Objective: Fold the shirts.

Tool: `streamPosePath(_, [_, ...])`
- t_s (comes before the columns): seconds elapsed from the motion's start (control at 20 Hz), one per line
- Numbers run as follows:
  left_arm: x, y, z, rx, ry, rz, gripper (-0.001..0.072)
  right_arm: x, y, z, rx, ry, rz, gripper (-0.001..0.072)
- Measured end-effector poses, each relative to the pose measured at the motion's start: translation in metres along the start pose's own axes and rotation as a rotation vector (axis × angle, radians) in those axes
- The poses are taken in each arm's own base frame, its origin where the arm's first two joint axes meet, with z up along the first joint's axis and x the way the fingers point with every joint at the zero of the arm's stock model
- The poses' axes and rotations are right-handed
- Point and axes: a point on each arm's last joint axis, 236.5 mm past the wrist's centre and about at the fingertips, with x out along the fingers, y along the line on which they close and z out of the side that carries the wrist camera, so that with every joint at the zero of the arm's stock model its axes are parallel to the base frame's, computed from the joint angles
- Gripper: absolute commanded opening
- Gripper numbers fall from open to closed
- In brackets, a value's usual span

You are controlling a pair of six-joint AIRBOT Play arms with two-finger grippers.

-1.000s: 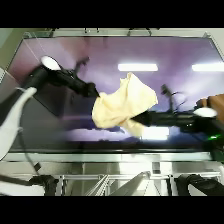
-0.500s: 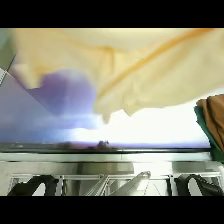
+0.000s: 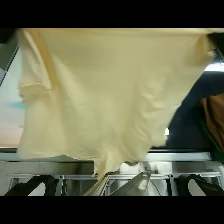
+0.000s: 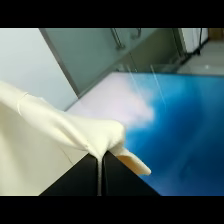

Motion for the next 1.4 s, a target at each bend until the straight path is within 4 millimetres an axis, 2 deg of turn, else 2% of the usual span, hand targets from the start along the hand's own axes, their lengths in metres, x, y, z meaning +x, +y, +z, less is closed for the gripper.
streamPosePath(0.1, [0.050, 0.030, -0.036, -0.056, 0.093, -0.022, 0.0020, 0.035, -0.048, -0.028, 0.067, 0.062, -0.050, 0.0027])
streamPosePath(0.15, [0.072, 0.047, -0.055, -0.086, 0.134, -0.021, 0.0017, 0.054, -0.073, -0.041, 0.090, 0.084, -0.085, 0.0064])
streamPosePath(0.2, [0.094, 0.068, -0.074, -0.122, 0.163, -0.007, 0.0038, 0.071, -0.099, -0.053, 0.114, 0.098, -0.125, 0.0351])
streamPosePath(0.25, [0.109, 0.087, -0.089, -0.150, 0.184, 0.012, 0.0350, 0.085, -0.122, -0.060, 0.130, 0.105, -0.159, 0.0520])
streamPosePath(0.3, [0.120, 0.107, -0.103, -0.182, 0.198, 0.037, 0.0720, 0.095, -0.143, -0.067, 0.147, 0.116, -0.187, 0.0520])
streamPosePath(0.4, [0.126, 0.149, -0.125, -0.232, 0.224, 0.086, 0.0708, 0.104, -0.176, -0.078, 0.205, 0.146, -0.213, 0.0515])
streamPosePath(0.45, [0.122, 0.168, -0.132, -0.255, 0.237, 0.102, 0.0708, 0.100, -0.189, -0.082, 0.242, 0.159, -0.223, 0.0426])
streamPosePath(0.5, [0.113, 0.185, -0.136, -0.271, 0.250, 0.117, 0.0706, 0.091, -0.202, -0.089, 0.286, 0.186, -0.236, 0.0356])
streamPosePath(0.6, [0.087, 0.214, -0.151, -0.315, 0.300, 0.135, 0.0706, 0.068, -0.216, -0.121, 0.390, 0.297, -0.242, 0.0369])
streamPosePath(0.65, [0.073, 0.224, -0.161, -0.344, 0.334, 0.142, 0.0706, 0.056, -0.216, -0.143, 0.445, 0.365, -0.239, 0.0368])
streamPosePath(0.75, [0.042, 0.242, -0.190, -0.413, 0.420, 0.164, 0.0706, 0.026, -0.207, -0.202, 0.588, 0.515, -0.237, 0.0373])
streamPosePath(0.8, [0.026, 0.249, -0.211, -0.457, 0.475, 0.181, 0.0706, 0.013, -0.198, -0.231, 0.662, 0.573, -0.242, 0.0416])
streamPosePath(0.85, [0.012, 0.254, -0.231, -0.498, 0.525, 0.197, 0.0706, 0.002, -0.189, -0.257, 0.725, 0.615, -0.248, 0.0509])
streamPosePath(0.95, [-0.011, 0.262, -0.274, -0.580, 0.616, 0.236, 0.0706, -0.017, -0.169, -0.306, 0.828, 0.678, -0.272, 0.0519])
streamPosePath(1.05, [-0.024, 0.263, -0.307, -0.641, 0.671, 0.261, 0.0706, -0.029, -0.154, -0.348, 0.900, 0.717, -0.311, 0.0519])
streamPosePath(1.15, [-0.031, 0.268, -0.332, -0.672, 0.698, 0.297, 0.0706, -0.031, -0.138, -0.383, 0.952, 0.745, -0.331, 0.0495])
streamPosePath(1.2, [-0.033, 0.270, -0.341, -0.685, 0.706, 0.312, 0.0707, -0.028, -0.131, -0.395, 0.966, 0.754, -0.332, 0.0431])
streamPosePath(1.4, [-0.033, 0.278, -0.370, -0.724, 0.747, 0.326, 0.0706, -0.001, -0.104, -0.426, 1.005, 0.764, -0.298, 0.0430])
